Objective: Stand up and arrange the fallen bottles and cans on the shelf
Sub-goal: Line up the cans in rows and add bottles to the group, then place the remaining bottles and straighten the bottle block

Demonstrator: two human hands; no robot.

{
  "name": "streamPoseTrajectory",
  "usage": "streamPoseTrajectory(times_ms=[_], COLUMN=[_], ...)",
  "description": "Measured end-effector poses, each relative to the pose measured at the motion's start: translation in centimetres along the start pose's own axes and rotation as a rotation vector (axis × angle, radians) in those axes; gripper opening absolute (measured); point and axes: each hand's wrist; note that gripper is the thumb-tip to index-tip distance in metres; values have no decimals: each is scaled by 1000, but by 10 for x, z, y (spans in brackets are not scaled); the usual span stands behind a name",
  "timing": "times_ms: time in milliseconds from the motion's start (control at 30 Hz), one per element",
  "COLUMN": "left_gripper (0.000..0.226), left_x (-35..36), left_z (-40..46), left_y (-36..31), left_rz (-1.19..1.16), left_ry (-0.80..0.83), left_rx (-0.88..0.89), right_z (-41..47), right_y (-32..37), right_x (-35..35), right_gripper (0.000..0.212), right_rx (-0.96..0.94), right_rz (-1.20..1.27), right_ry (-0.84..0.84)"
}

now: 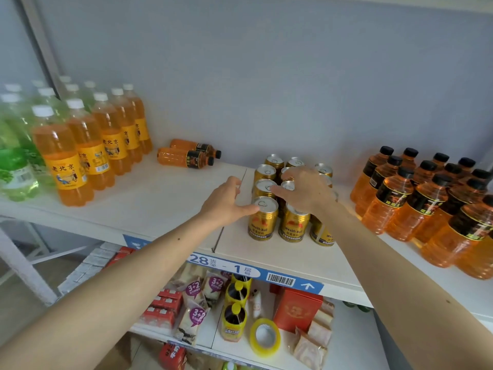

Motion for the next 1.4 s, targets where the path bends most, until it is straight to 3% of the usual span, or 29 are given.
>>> streamPoseTrajectory(times_ms=[333, 633, 767, 933, 1133, 1200, 1333, 1400], left_gripper=[78, 72, 52, 63, 79, 90, 88, 94], left_x=[-91, -178, -192, -188, -182, -179, -171, -171], left_z=[31, 87, 114, 146, 168, 175, 181, 183], left_y=[98, 199, 221, 243, 256, 257, 255, 254], left_rz=[50, 226, 63, -58, -259, -236, -136, -105], left_ry=[-73, 15, -16, -6, 77, 53, -14, -16], left_rx=[-48, -43, 16, -54, -90, -164, -237, -280], right_z=[86, 186, 219, 252, 270, 274, 283, 282], right_y=[89, 151, 155, 151, 147, 145, 143, 142], right_x=[22, 81, 108, 134, 150, 153, 159, 160], right_gripper=[42, 53, 58, 54, 30, 29, 44, 42], right_rx=[-57, 175, 289, 392, 396, 391, 440, 463], right_rz=[102, 347, 435, 667, 921, 974, 1020, 1042], right_ry=[18, 182, 215, 267, 298, 294, 235, 221])
Point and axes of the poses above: each hand's wrist, its own z-axis towards the middle knuckle, its own x-axis out of the palm, y = z × x, and after that the axes turned 14 degrees about y, right-handed
